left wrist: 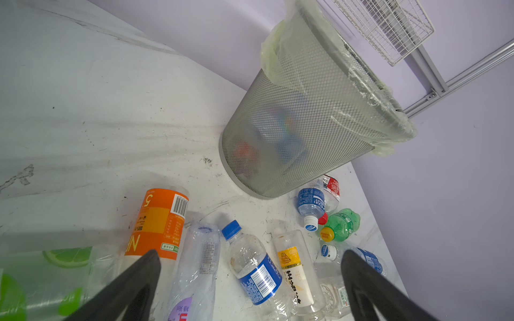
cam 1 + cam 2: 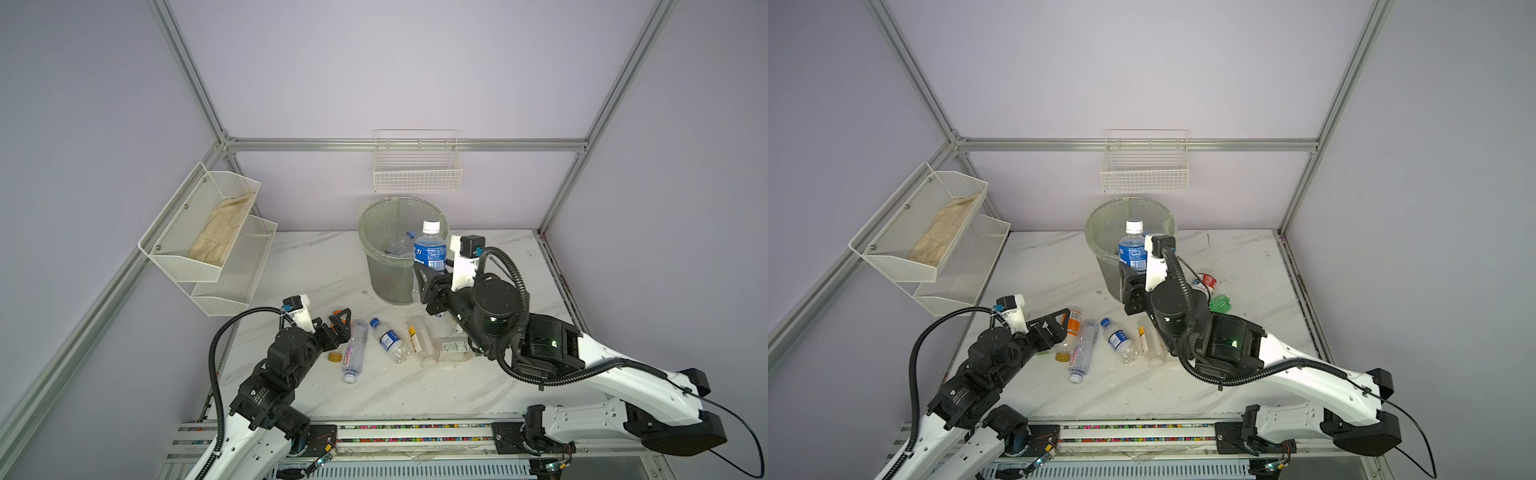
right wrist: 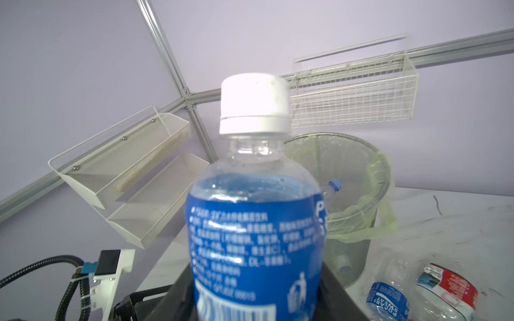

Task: Throw the plastic bottles in the bin
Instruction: Pick up the plastic bottle from the bottom-center of the table, then throw the plastic bottle into the trash bin.

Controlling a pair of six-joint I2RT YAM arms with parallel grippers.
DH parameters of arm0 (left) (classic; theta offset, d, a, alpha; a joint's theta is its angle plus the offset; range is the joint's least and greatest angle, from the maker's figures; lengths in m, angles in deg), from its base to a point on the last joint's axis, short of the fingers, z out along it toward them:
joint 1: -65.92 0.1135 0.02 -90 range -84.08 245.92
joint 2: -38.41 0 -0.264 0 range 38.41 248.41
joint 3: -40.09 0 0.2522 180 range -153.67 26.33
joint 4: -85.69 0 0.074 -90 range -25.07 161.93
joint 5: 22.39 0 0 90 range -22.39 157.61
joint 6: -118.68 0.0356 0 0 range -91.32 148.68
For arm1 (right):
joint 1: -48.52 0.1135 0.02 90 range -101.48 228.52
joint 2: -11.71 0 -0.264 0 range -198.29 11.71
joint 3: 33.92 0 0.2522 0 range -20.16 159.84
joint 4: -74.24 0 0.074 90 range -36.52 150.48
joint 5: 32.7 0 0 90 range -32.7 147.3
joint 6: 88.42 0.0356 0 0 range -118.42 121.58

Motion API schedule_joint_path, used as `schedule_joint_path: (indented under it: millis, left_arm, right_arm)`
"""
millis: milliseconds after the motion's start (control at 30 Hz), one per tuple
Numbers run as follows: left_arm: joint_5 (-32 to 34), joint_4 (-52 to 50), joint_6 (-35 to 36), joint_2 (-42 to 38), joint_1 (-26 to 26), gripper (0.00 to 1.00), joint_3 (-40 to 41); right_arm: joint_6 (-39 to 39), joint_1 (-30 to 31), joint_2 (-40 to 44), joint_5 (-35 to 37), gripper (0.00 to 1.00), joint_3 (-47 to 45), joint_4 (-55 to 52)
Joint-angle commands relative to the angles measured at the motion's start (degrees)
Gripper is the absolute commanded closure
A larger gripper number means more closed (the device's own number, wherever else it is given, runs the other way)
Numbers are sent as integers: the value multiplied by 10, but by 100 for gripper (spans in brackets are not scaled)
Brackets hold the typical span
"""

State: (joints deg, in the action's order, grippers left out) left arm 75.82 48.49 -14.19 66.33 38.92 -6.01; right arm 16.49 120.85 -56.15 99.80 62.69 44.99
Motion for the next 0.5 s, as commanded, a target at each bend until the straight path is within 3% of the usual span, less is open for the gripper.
schedule_joint_path:
  millis: [0,467]
  left_arm:
    - [-30,52,4,2,4,0,21]
    - [-46,69,6,9,4,0,21]
  right_arm:
    - [-41,0,15,53,99,8,18]
    - [-68,-18,-5,43,98,29,28]
